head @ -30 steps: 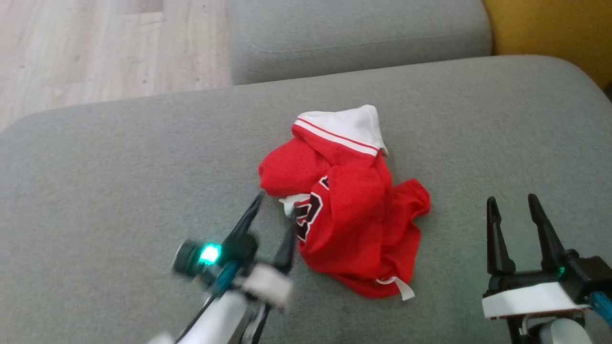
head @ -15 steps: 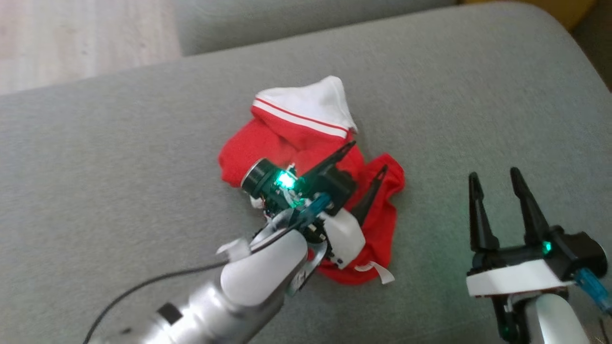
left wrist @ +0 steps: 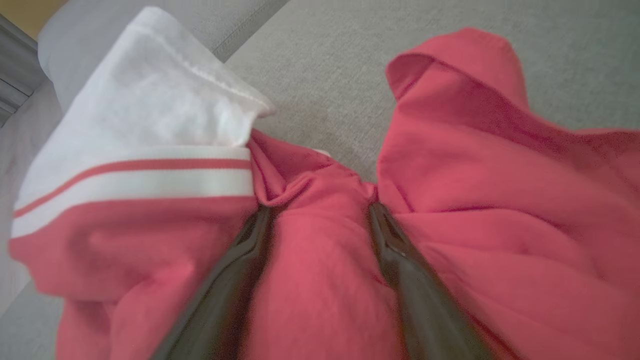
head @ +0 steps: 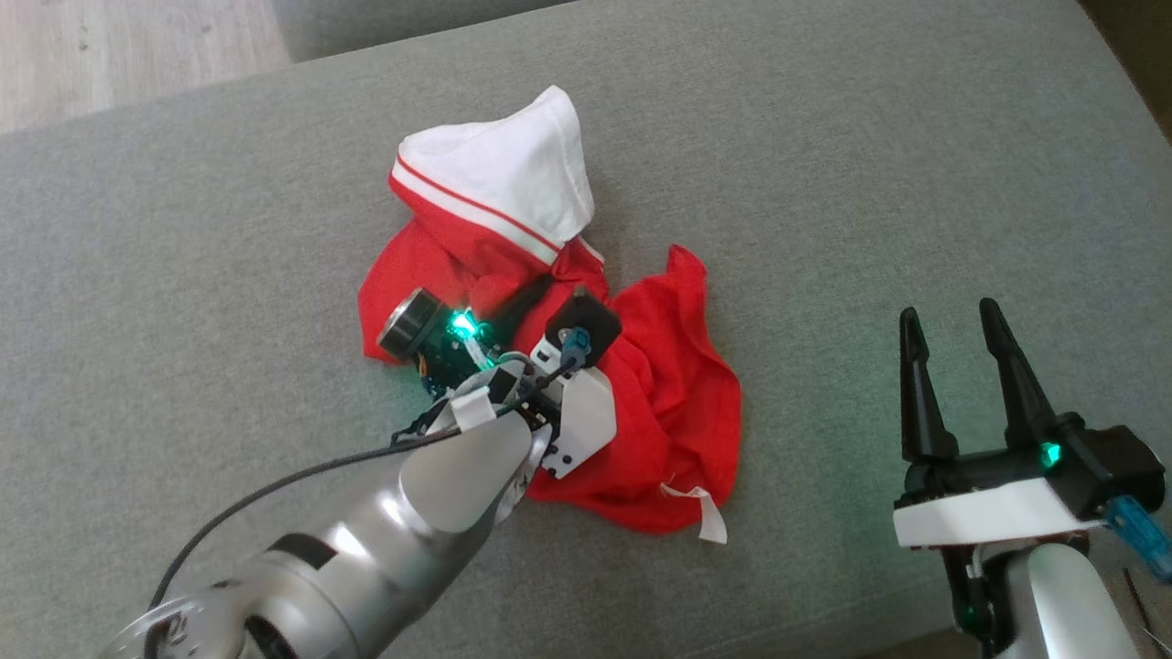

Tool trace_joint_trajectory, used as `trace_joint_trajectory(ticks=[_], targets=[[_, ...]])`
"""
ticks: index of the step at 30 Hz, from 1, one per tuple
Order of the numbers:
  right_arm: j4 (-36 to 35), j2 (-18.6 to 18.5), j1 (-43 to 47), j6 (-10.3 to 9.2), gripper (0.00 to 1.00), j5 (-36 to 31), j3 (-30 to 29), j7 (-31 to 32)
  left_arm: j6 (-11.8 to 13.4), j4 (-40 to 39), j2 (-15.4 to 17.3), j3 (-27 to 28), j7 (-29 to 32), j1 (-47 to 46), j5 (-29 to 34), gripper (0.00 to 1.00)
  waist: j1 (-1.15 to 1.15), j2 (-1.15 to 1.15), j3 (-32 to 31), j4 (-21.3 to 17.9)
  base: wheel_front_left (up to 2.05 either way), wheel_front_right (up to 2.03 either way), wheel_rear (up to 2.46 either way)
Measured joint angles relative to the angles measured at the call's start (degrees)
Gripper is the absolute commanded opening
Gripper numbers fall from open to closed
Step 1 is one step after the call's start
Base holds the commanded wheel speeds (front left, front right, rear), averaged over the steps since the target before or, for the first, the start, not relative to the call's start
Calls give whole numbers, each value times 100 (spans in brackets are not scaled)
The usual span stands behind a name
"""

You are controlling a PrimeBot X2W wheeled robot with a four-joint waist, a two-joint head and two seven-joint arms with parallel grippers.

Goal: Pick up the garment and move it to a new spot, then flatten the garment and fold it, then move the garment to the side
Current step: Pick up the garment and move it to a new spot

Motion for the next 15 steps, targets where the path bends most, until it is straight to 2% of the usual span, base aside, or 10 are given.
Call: trace_joint_trajectory(ticks=[4, 6, 11, 15], targets=[[5, 0, -12, 0, 100, 0, 41, 0, -113, 357, -80, -24, 15, -81, -65, 100, 0, 0, -23, 43, 0, 0, 0], [12, 0, -13, 0, 100, 0, 55, 0, -180, 443, -97, -30, -63, -88, -131, 0, 0, 0, -46, 51, 0, 0, 0], [35, 0, -11, 0, 100, 0, 51, 0, -179, 474, -78, -25, -502, -73, -297, 0, 0, 0, -162, 77, 0, 0, 0], [80, 0, 4, 0, 100, -7, 40, 0, -125, 166, -11, 31, -1158, -55, -489, 0, 0, 0, -312, 105, 0, 0, 0]])
